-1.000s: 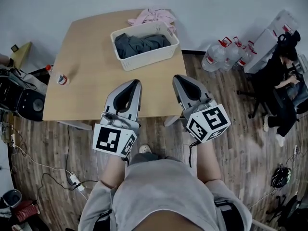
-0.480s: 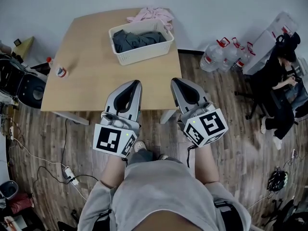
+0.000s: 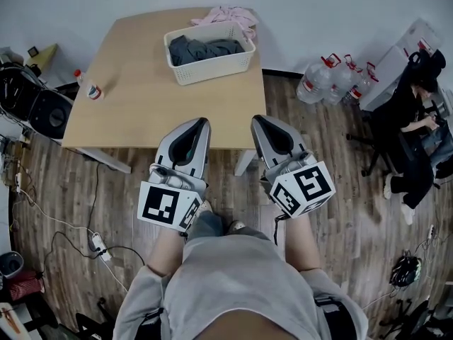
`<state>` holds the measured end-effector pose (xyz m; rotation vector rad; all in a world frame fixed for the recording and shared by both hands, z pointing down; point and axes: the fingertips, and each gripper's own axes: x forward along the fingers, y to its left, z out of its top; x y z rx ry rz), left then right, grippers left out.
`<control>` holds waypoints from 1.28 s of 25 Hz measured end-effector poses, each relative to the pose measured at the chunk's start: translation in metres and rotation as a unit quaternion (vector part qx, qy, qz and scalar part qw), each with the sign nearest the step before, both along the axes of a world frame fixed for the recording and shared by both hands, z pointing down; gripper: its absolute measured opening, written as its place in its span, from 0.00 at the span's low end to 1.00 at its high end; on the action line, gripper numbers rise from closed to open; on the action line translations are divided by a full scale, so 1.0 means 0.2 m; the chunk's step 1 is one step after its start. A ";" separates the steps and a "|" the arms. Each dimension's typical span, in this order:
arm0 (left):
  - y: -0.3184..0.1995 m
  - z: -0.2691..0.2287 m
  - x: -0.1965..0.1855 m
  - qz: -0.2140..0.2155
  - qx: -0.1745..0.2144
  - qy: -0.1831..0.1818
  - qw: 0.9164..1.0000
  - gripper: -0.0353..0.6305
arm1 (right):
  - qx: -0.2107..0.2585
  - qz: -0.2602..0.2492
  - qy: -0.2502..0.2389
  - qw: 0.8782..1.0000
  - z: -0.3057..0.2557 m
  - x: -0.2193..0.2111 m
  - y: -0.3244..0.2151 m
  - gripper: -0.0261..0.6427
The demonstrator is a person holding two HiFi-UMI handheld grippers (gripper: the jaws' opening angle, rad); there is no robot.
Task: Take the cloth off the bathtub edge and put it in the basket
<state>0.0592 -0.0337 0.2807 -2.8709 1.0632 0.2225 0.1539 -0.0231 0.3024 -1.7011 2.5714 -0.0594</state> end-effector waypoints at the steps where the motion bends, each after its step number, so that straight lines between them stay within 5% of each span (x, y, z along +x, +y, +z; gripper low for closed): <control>1: 0.02 0.00 0.00 -0.001 0.001 0.000 1.000 0.05 | 0.000 -0.002 -0.001 1.000 0.00 0.00 0.02 0.06; 32: 0.27 -0.04 0.07 -0.005 0.012 -0.001 1.000 0.05 | 0.002 -0.007 -0.010 1.000 0.00 0.06 0.26 0.06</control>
